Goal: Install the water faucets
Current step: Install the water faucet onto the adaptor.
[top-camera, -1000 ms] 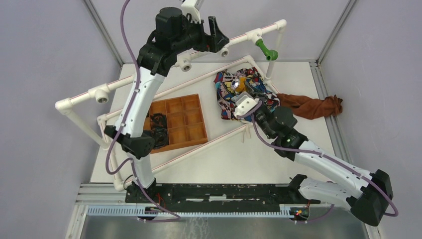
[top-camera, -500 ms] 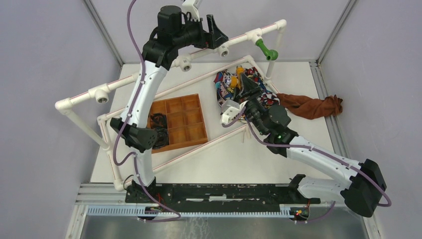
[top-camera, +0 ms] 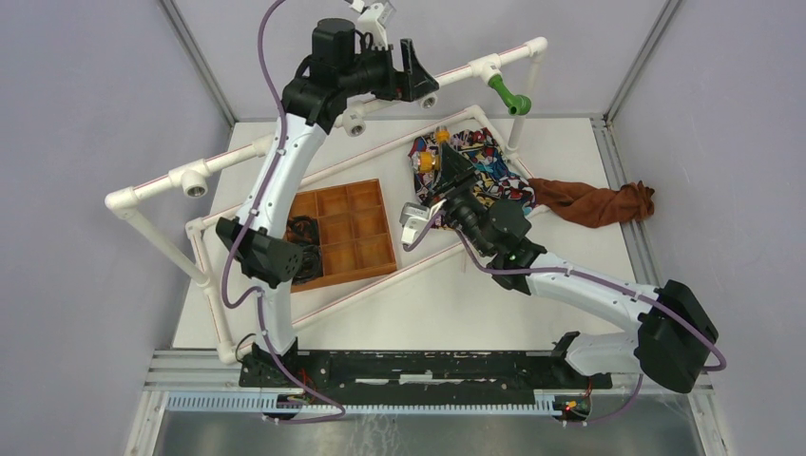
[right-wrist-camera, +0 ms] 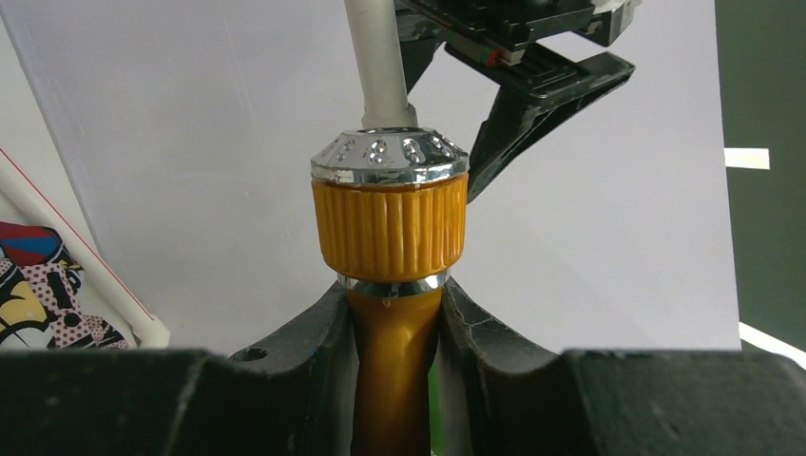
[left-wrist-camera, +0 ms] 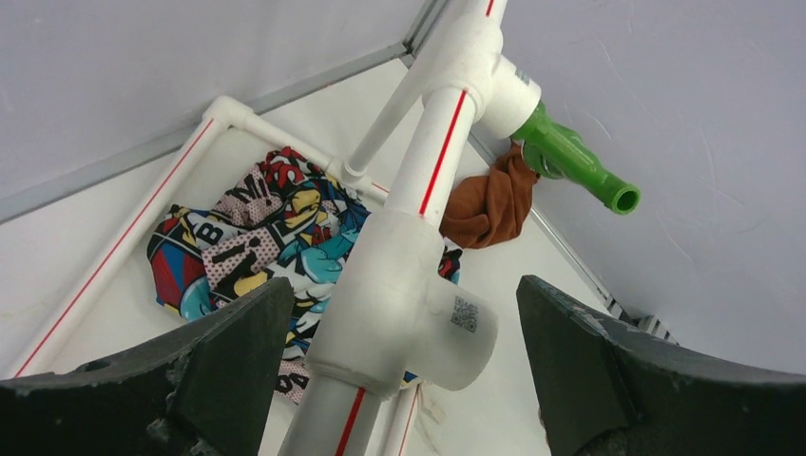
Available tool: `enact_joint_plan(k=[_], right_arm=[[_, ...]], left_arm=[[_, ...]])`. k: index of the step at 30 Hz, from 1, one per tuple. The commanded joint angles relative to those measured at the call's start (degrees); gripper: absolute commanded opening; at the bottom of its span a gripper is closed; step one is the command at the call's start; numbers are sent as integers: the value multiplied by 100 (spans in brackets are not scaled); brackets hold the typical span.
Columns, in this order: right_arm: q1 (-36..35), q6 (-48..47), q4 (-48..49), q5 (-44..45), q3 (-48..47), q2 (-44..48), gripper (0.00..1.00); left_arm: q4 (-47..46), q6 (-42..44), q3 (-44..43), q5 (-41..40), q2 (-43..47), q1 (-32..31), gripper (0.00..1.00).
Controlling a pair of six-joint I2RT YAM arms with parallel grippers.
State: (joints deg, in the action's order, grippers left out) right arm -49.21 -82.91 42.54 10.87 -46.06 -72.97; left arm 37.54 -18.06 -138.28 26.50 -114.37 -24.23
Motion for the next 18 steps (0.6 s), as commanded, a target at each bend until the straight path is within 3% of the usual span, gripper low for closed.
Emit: enact_joint_plan(k=[1, 18], right_arm=[[-38, -269, 603, 102, -290, 43, 0], [197, 140, -88, -480, -903, -240, 0]], left_arm=[[-150, 90, 108, 325, 129, 19, 94], [-305, -203, 169, 931, 177, 23, 92]])
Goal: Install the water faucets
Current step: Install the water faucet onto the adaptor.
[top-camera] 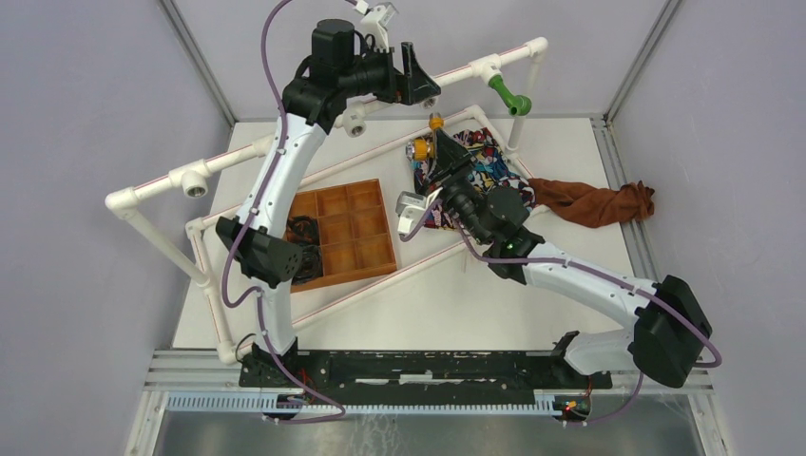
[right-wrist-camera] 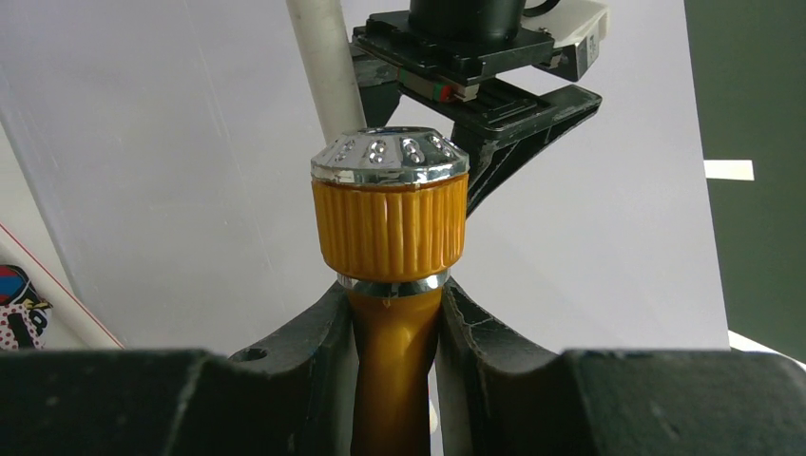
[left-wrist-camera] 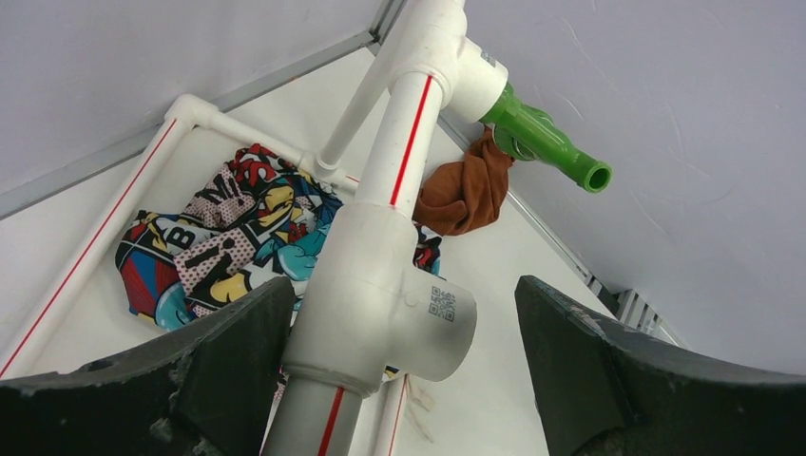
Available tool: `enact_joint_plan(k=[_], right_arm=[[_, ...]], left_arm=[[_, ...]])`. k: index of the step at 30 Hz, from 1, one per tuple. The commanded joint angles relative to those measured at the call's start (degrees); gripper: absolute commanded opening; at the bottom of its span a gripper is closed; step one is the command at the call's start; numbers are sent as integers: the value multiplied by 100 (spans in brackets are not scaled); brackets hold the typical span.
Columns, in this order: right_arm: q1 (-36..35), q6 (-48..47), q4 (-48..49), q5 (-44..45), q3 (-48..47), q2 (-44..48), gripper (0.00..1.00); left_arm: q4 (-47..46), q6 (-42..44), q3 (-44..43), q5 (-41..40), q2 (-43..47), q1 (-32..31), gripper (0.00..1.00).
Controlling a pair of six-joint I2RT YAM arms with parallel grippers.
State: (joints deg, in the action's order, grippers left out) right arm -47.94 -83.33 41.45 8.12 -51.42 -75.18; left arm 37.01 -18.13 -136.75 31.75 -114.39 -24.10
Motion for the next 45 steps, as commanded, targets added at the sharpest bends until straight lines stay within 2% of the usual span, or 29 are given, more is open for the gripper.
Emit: enact_joint_plan(k=[1, 11, 23, 34, 45], right_arm=[[93, 229, -26, -262, -400, -30, 0], [368, 482, -410, -612, -707, -228, 0], [579, 585, -424, -797, -854, -550, 0], [587, 492, -399, -795, -516, -157, 0], [636, 308, -348, -799, -571, -256, 0]], left_arm=[[-305, -230, 68, 463, 211, 6, 92], [-529, -395, 262, 665, 225, 7, 91], [-704, -617, 289, 704, 257, 3, 90], [-689, -639, 272, 741, 204, 10, 91], [-589, -762, 89, 1002, 78, 6, 90]])
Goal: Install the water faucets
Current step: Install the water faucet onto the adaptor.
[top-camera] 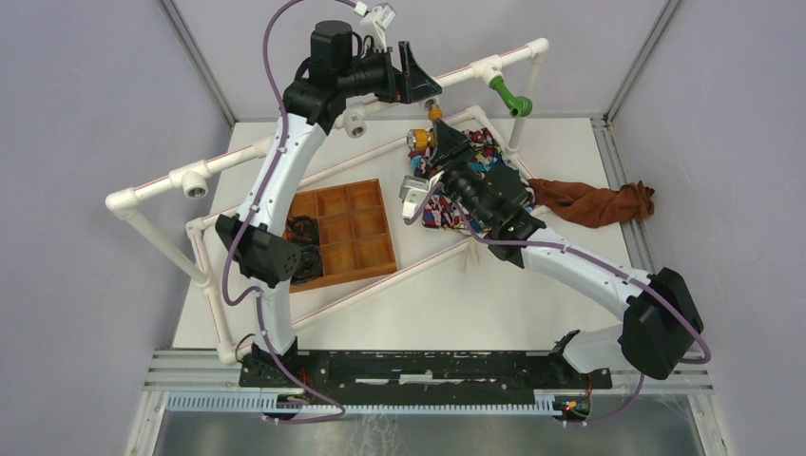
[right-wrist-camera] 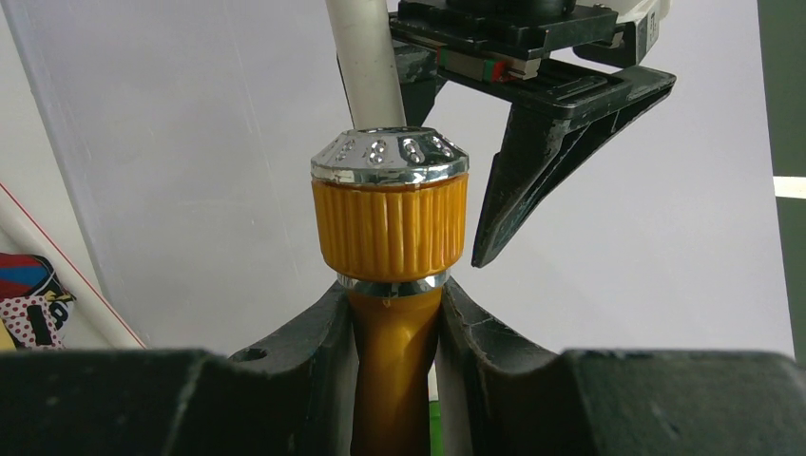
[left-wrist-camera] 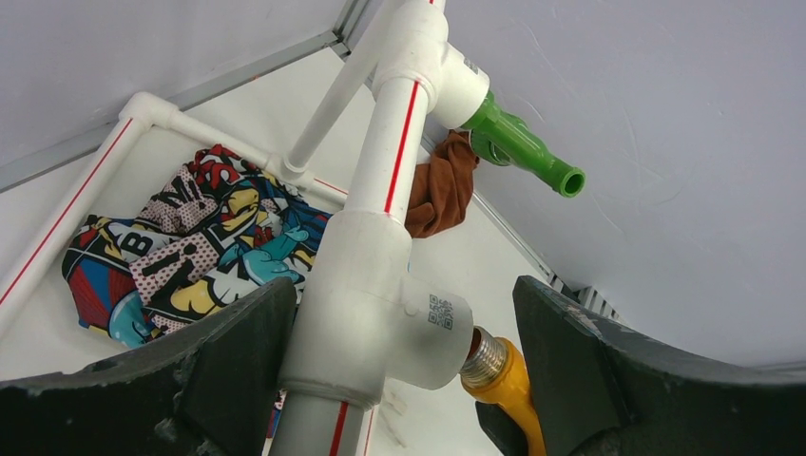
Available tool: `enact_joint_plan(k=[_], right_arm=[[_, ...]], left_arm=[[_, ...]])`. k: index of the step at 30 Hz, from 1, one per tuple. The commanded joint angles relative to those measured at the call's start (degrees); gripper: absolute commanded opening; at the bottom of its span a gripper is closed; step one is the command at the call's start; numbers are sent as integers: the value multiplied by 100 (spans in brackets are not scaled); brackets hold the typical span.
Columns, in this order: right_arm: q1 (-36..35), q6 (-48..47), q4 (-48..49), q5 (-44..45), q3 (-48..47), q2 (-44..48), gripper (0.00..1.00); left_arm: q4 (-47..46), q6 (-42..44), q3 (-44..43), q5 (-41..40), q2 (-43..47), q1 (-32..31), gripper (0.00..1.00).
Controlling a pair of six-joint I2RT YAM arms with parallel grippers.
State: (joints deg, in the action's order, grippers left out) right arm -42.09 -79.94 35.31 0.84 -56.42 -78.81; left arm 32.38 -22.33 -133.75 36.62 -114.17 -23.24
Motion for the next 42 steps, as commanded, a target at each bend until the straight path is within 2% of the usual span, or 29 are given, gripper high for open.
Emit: enact_joint_plan(k=[1, 23, 28, 42], right_arm=[[73, -13, 291, -67, -78, 98, 0], [111, 133, 264, -450, -203, 5, 0], [363, 438, -68, -883, -472, 23, 0], [608, 287, -134, -1231, -352, 45, 0]], left_arm=[[-125, -342, -200, 521, 67, -81, 90], [-13, -212, 45, 600, 232, -101, 91], [123, -129, 29, 742, 252, -93, 91], [145, -122, 25, 772, 291, -102, 91]])
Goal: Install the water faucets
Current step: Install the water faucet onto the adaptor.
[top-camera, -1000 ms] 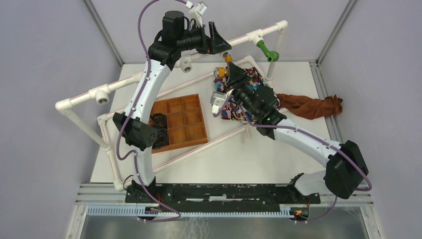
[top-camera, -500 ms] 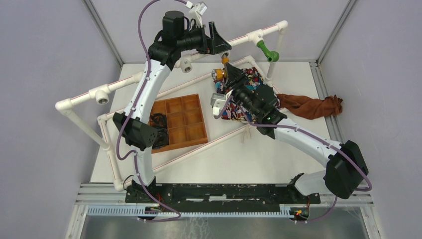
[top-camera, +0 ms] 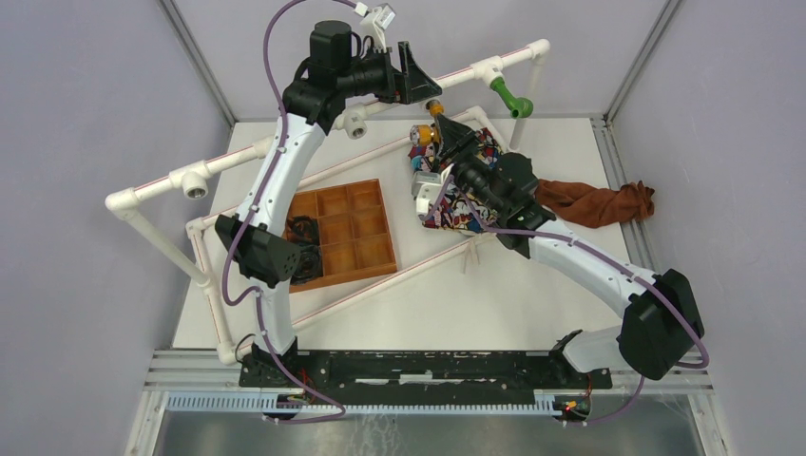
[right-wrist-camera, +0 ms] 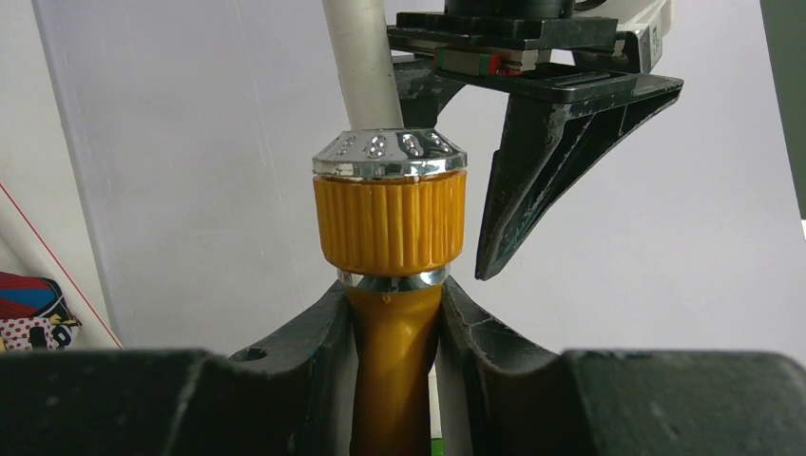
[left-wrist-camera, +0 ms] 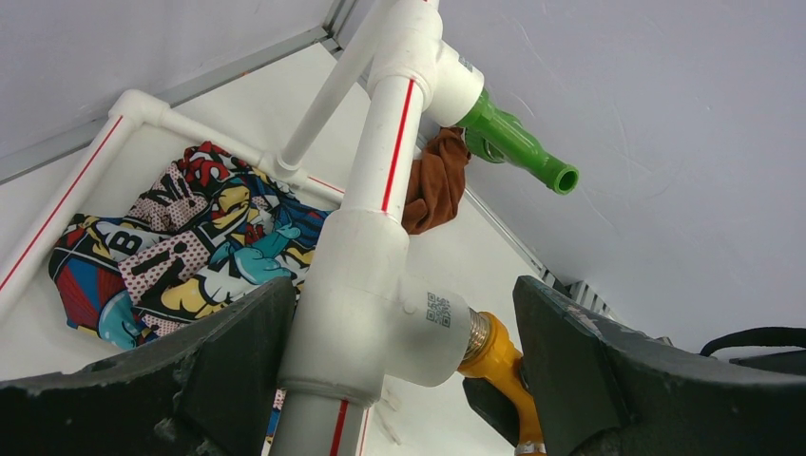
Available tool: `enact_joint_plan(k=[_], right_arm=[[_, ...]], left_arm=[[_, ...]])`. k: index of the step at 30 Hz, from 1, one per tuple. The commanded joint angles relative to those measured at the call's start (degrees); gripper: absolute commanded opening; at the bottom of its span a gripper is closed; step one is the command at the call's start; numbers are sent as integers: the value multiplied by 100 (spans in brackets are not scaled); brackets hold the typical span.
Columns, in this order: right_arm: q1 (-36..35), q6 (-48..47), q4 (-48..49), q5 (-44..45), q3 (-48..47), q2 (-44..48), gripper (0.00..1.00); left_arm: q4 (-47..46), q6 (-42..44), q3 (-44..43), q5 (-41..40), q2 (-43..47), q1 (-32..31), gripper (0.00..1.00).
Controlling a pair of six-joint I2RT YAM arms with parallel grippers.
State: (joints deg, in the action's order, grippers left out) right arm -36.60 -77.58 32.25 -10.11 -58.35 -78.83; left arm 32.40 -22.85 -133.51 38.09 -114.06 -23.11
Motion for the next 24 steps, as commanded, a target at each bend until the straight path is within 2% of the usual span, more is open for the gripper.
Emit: enact_joint_plan(k=[1, 17, 24], right_arm=[[59, 50, 153, -169, -156, 52, 0], [57, -82, -124, -429, -165, 30, 0], [162, -178, -42, -578, -154, -53, 0]], left_arm=[[143, -73, 1, 633, 273, -117, 91], [160, -75, 7, 744, 232, -116, 91], [508, 193, -16, 790, 254, -122, 91]])
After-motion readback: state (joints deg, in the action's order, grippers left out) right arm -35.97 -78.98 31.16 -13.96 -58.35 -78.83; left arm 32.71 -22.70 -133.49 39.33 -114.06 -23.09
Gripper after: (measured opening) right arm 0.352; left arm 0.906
